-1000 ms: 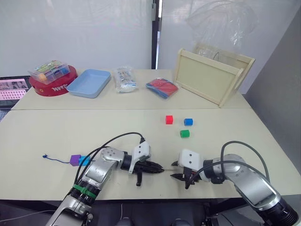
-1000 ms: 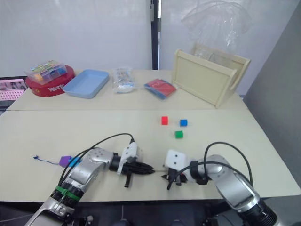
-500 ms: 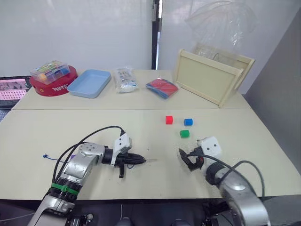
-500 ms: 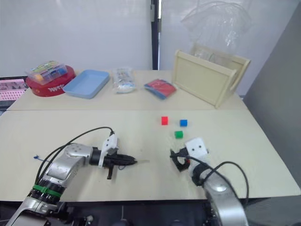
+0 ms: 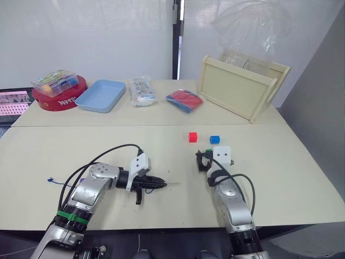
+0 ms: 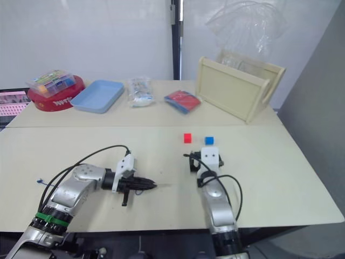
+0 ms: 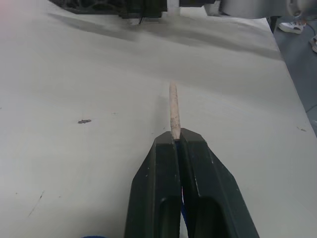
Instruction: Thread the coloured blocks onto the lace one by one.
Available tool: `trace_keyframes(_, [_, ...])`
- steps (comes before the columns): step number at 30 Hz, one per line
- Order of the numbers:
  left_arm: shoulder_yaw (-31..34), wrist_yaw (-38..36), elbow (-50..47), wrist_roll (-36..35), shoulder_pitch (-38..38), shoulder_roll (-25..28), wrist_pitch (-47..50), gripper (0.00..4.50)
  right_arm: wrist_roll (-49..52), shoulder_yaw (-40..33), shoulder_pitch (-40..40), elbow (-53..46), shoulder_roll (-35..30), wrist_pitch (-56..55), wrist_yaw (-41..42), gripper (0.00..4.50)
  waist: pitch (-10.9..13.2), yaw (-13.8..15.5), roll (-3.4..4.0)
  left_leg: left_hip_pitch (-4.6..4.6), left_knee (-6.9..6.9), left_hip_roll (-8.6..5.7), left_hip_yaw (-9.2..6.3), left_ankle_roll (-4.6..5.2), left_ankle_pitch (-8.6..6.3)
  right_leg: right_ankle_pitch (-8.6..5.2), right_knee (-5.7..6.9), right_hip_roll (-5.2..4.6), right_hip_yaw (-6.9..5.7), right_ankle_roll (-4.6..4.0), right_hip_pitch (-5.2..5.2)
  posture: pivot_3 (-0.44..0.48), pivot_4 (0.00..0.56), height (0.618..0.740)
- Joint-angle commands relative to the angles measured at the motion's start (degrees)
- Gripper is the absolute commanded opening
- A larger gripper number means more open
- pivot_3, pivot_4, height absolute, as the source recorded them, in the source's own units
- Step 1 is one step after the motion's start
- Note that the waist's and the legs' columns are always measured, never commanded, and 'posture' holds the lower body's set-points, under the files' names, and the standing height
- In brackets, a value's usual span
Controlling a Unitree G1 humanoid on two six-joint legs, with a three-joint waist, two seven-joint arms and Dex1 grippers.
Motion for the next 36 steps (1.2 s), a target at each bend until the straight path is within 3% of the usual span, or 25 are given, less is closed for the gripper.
trace_keyframes(1, [0.90,0.26,-2.09,-1.00,0.04,0.29,0.37,0.00,0.53,-1.26,-0.55,1.39,0.32,-2.04,-0.84,3.94,0.00,-0.05,0.00,0.00,0.00,0.00,0.00,0.00,0.00,0.00,0.00,0.00,0.00,0.00,0.00,0.000,0.150,0.740])
trace_keyframes(9, [0.63,1.01,-2.83,-1.09,0.42,-0.15,0.38,0.00,0.43,2.05,0.35,0.11,0.60,-4.41,3.31,1.29,0.00,-0.09,0.01,0.02,0.00,0.01,0.00,0.00,0.00,0.00,0.01,0.01,0.01,0.00,0.00,0.000,0.150,0.740])
trace_keyframes(10, [0.62,1.03,-2.80,-1.08,0.44,-0.17,0.31,0.00,0.33,2.19,0.73,-0.15,0.76,-4.35,3.33,1.19,0.00,-0.09,0.01,0.03,0.00,0.01,0.00,0.00,0.00,0.00,0.01,0.01,0.01,0.00,0.00,0.000,0.150,0.740])
trace_keyframes(14, [0.77,1.05,-2.74,-1.09,0.66,-0.17,-0.01,0.00,0.23,3.49,5.80,-7.16,1.72,-1.92,3.93,1.19,0.00,-0.06,0.01,0.03,-0.02,0.03,0.00,0.00,0.00,0.00,0.02,0.03,0.00,0.00,-0.01,0.000,0.150,0.740])
trace_keyframes(21, [0.83,0.96,-2.44,-1.05,0.79,-0.15,-0.30,0.00,-4.02,14.33,24.45,-32.07,-1.63,6.22,6.61,1.19,0.01,0.15,0.02,-0.03,-0.08,0.01,-0.01,0.00,-0.01,0.00,-0.03,0.01,0.01,0.00,-0.04,0.000,0.150,0.740])
trace_keyframes(24, [0.36,0.99,-1.98,-0.80,0.14,-0.57,-0.27,0.00,-3.50,14.80,28.43,-34.66,-1.91,7.46,6.52,1.19,0.01,0.03,0.02,-0.01,-0.09,0.02,0.01,0.00,-0.01,-0.01,-0.08,0.02,0.02,0.00,-0.04,0.000,0.150,0.740])
trace_keyframes(31, [0.42,0.87,-1.72,-0.49,-0.53,-0.54,-0.18,0.00,-2.81,15.18,28.30,-31.34,0.60,8.57,5.44,1.19,0.01,0.07,0.02,0.02,-0.15,0.04,0.00,0.00,0.00,-0.02,-0.10,0.04,0.02,-0.02,-0.03,0.000,0.150,0.740])
trace_keyframes(33, [0.41,0.82,-1.57,-0.43,-0.72,-0.52,-0.19,0.00,-2.24,14.84,28.53,-31.18,0.99,7.39,5.65,2.22,0.01,0.11,0.02,0.01,-0.15,0.03,0.01,0.00,0.00,-0.02,-0.09,0.02,0.02,-0.02,-0.03,0.000,0.150,0.740])
trace_keyframes(36, [0.30,0.82,-1.41,-0.40,-0.89,-0.66,-0.17,0.00,-2.70,14.99,28.05,-31.32,-0.02,5.46,6.45,3.18,0.01,0.09,0.02,0.01,-0.18,0.04,0.00,0.00,0.00,-0.02,-0.10,0.03,0.02,-0.02,-0.03,0.000,0.150,0.740])
